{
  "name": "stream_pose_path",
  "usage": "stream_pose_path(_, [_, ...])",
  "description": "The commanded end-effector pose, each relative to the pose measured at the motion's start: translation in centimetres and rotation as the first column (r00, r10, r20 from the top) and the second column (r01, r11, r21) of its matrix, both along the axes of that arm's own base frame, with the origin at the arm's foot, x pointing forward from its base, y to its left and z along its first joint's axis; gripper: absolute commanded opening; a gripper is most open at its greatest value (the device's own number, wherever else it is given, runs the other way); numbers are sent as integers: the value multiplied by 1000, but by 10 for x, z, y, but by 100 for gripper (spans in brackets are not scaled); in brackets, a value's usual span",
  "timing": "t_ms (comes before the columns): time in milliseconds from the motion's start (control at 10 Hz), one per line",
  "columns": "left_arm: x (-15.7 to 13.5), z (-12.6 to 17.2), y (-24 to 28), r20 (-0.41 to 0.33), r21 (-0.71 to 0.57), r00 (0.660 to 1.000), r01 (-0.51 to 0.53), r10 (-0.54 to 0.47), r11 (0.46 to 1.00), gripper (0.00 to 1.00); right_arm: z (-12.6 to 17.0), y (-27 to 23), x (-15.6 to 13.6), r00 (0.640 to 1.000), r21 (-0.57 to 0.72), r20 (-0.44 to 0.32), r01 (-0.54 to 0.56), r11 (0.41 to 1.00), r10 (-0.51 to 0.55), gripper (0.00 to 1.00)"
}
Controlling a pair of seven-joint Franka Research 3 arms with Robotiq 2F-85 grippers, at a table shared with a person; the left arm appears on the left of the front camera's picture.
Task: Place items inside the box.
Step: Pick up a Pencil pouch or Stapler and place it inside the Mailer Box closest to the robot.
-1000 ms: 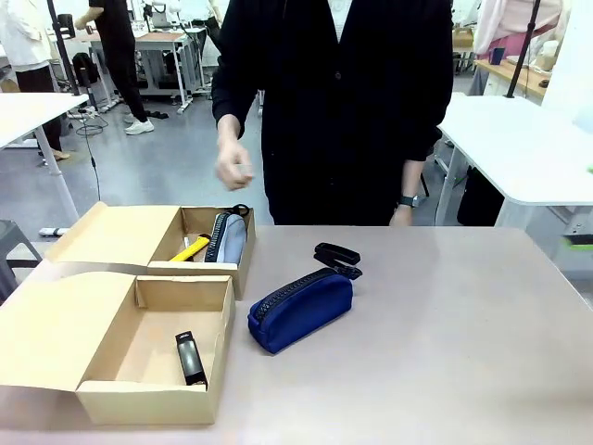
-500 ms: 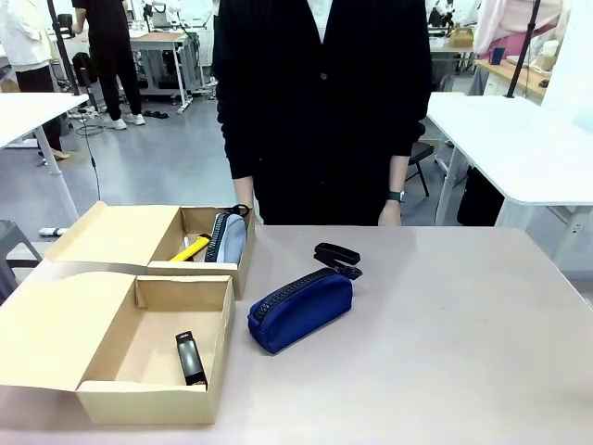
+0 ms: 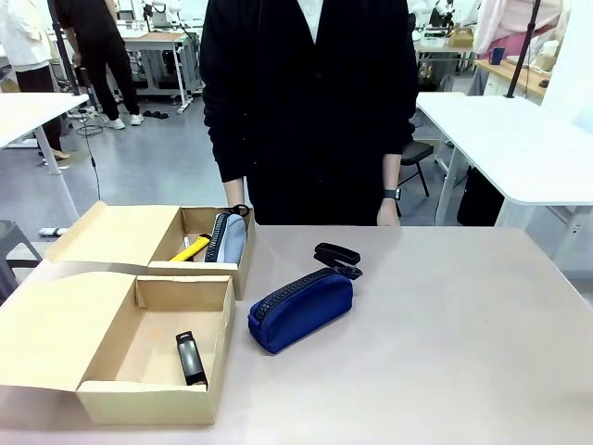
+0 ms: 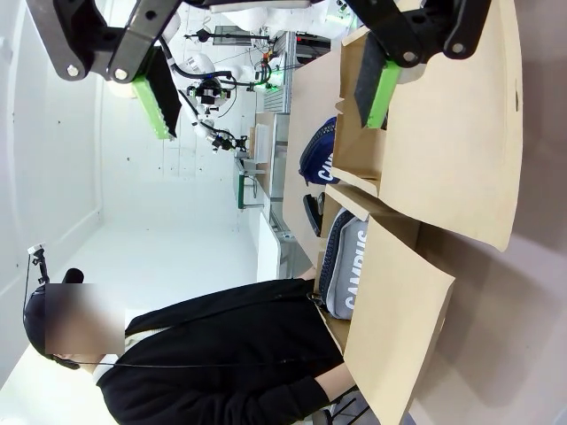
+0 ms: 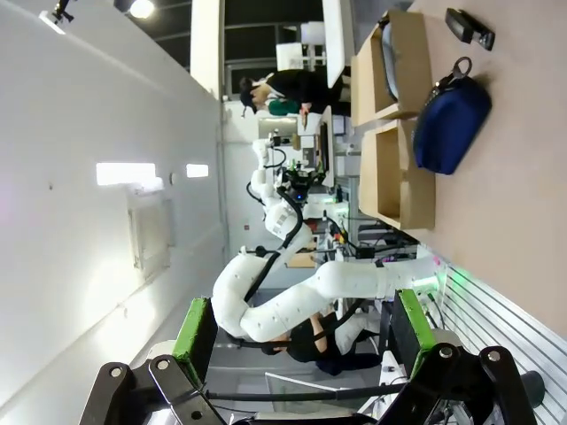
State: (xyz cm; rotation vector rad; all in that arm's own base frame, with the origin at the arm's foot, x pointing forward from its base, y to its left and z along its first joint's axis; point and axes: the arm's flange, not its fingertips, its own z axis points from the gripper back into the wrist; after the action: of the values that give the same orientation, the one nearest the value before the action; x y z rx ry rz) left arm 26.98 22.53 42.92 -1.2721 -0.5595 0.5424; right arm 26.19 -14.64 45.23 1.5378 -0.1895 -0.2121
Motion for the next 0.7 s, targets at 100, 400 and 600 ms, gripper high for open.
stream_pose_path(100, [-1,0,0,23,-1,1000,6,-6,1000,100,3,-1,-2,1000,14,-7,0,1000,0,100])
stream_pose_path(400, [-1,0,0,23,-1,1000,6,-6,1000,100,3,-1,-2,1000,14,-7,0,1000,0,100])
stream_pose_path(600, [-1,0,0,23,-1,1000,6,-6,1000,100,9,17,4,997,-194,77,-1,981,16,100])
